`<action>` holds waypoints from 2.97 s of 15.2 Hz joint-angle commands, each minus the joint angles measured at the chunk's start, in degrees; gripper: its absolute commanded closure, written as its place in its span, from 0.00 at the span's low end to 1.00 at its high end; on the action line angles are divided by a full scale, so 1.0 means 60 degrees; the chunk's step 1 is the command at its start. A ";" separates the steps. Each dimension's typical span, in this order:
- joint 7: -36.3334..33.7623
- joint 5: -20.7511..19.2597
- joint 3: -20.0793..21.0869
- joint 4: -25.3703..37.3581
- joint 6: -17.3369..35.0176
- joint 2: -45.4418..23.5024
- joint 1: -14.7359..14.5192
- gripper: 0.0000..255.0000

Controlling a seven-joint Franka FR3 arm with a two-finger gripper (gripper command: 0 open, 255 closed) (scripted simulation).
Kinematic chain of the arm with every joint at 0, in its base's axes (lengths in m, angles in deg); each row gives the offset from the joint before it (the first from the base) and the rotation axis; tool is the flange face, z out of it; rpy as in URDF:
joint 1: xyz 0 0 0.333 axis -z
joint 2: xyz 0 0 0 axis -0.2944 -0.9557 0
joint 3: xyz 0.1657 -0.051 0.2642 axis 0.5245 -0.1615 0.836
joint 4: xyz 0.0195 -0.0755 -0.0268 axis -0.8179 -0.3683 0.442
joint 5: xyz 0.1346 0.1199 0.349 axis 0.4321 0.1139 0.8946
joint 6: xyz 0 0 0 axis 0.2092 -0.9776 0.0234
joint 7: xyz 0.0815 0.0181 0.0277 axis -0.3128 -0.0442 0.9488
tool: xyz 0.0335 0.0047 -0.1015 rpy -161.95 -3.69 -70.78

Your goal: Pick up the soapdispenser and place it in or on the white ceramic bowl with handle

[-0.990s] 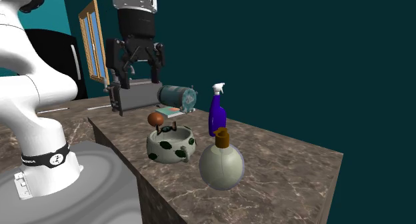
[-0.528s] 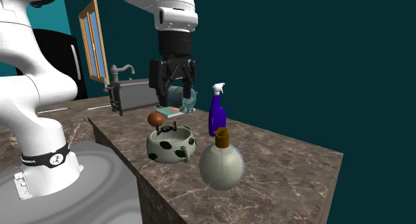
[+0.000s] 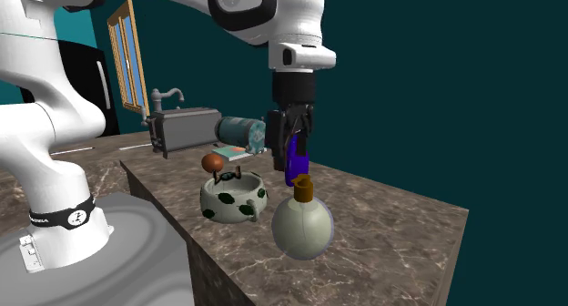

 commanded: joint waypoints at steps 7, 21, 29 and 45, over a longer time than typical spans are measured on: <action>-0.0385 -0.0425 0.0014 0.0775 0.0597 -0.1340 -0.0215 0.00; -0.0419 -0.0477 -0.0005 0.0524 0.1002 -0.1499 -0.0220 1.00; -0.0407 -0.0461 0.0000 0.0587 0.0892 -0.1450 -0.0217 1.00; -0.0268 -0.0288 0.0054 0.1964 -0.0988 -0.0930 -0.0204 1.00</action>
